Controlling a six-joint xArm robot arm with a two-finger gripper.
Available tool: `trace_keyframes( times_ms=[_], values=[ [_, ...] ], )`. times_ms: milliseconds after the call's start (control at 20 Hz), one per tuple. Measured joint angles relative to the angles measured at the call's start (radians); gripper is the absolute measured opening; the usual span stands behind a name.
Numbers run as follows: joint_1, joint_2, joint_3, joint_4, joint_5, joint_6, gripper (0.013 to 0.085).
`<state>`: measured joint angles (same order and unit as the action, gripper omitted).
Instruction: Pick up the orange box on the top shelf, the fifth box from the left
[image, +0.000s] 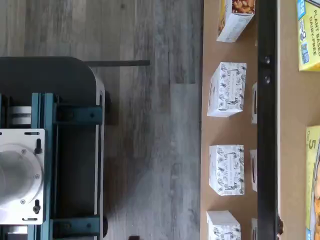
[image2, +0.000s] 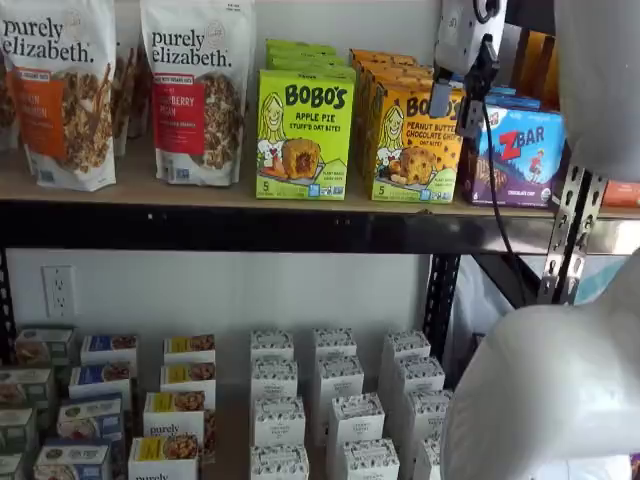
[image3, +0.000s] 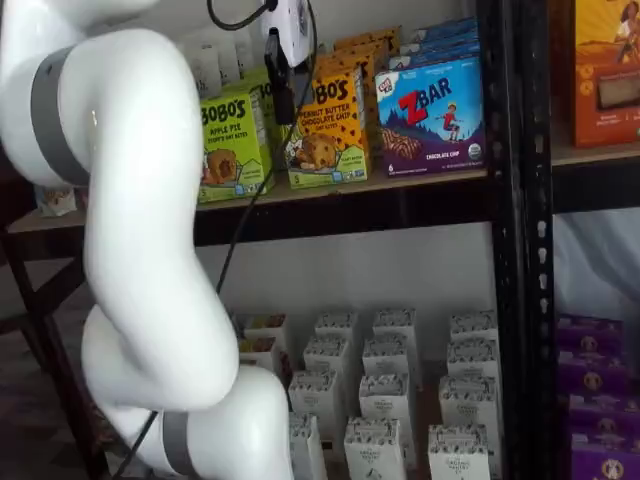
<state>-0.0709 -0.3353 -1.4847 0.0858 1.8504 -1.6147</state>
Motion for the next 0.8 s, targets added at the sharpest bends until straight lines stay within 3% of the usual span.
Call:
trace_keyframes(
  times_ms=[150, 350, 600, 800],
  values=[
    [0.025, -0.018, 0.019, -0.051, -0.013, 0.011, 0.085],
    [0.024, -0.033, 0.033, -0.045, -0.012, 0.013, 0.085],
    [-0.01, -0.05, 0.056, 0.028, -0.054, -0.003, 0.085],
    [-0.052, -0.095, 0.118, 0.121, -0.18, -0.026, 0.085]
  ],
)
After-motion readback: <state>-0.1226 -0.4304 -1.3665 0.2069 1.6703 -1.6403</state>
